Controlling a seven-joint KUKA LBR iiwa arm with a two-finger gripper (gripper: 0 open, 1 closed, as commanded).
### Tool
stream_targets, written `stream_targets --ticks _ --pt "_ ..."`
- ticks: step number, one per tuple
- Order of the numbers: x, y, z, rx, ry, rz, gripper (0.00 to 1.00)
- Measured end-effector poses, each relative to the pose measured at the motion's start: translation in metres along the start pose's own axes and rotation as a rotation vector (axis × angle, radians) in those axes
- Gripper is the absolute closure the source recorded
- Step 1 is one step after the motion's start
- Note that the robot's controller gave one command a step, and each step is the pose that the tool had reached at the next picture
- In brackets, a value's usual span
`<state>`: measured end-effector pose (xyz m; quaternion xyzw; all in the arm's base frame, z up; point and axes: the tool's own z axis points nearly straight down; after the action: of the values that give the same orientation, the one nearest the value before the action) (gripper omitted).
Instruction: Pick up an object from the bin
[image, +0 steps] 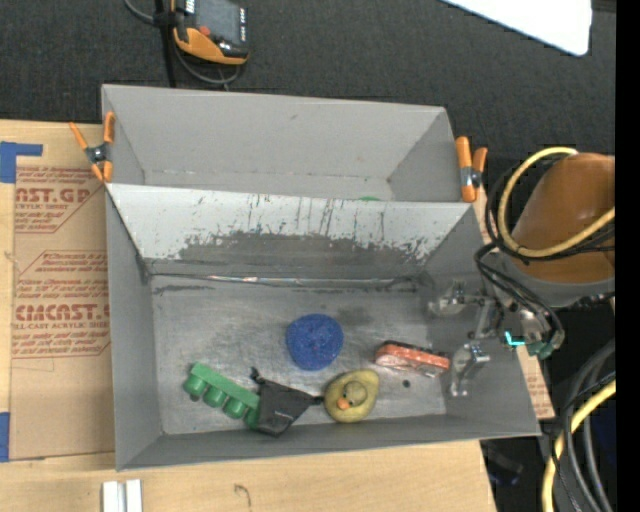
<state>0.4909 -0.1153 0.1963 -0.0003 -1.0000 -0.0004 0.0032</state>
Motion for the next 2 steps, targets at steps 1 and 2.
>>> stream_targets --ticks 1,2 --pt "-0.002 0.001 -0.003 0.001 -0.007 -0.001 0.00" --pt "-0.019 -0.011 0.057 0.000 -0.012 0.106 0.00"
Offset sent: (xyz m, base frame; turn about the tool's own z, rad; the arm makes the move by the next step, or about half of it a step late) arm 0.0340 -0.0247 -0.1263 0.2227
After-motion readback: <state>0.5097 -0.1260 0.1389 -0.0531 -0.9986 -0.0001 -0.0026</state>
